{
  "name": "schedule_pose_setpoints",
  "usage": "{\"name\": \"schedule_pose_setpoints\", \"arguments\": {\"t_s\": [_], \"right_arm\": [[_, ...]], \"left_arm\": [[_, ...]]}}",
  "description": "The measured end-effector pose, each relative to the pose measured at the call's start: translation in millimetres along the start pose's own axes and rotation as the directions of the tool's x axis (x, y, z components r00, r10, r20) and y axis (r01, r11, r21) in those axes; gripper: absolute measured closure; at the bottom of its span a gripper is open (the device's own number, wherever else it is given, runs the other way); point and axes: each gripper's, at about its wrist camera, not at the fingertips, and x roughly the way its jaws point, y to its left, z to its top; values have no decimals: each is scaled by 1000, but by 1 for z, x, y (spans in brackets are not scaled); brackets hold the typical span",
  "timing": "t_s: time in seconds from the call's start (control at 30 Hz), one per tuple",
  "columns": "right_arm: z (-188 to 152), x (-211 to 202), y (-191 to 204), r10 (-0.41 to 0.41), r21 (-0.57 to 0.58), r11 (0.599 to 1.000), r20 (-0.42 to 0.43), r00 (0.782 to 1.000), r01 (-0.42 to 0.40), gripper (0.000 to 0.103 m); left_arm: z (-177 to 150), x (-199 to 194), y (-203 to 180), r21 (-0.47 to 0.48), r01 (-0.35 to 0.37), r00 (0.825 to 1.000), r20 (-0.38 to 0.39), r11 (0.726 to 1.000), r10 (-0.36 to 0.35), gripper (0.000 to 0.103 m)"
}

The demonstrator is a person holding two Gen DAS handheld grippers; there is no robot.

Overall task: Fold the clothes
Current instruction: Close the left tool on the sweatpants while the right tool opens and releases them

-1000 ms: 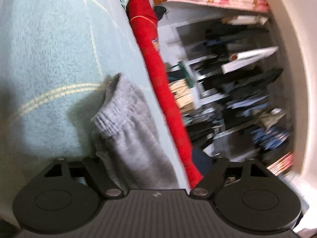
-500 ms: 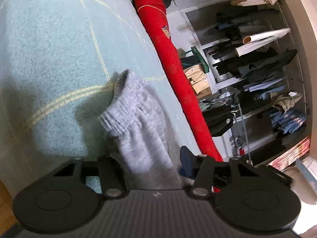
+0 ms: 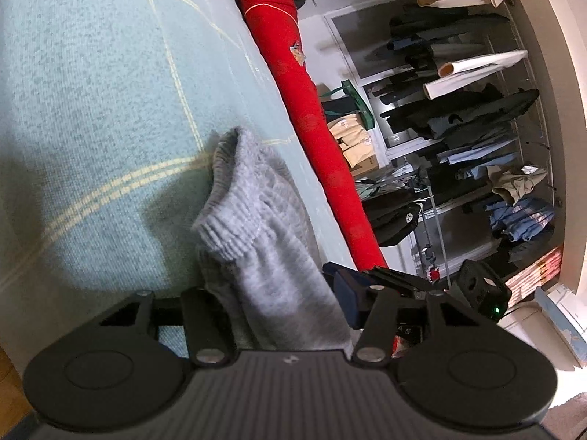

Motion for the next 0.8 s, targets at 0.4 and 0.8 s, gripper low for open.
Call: {"name": "schedule_pose_setpoints", "arguments": {"t_s": [0.4, 0.8], "right_arm": [[-4, -38, 35, 285, 114, 953, -5, 959, -282, 78], [-47, -40, 52, 249, 262, 935, -4, 969, -239, 66]], "left_arm": [[4, -1, 0, 18, -2, 999, -34, 1000, 3, 50], [4, 4, -22, 132, -129, 990, -31, 983, 135, 81]]}}
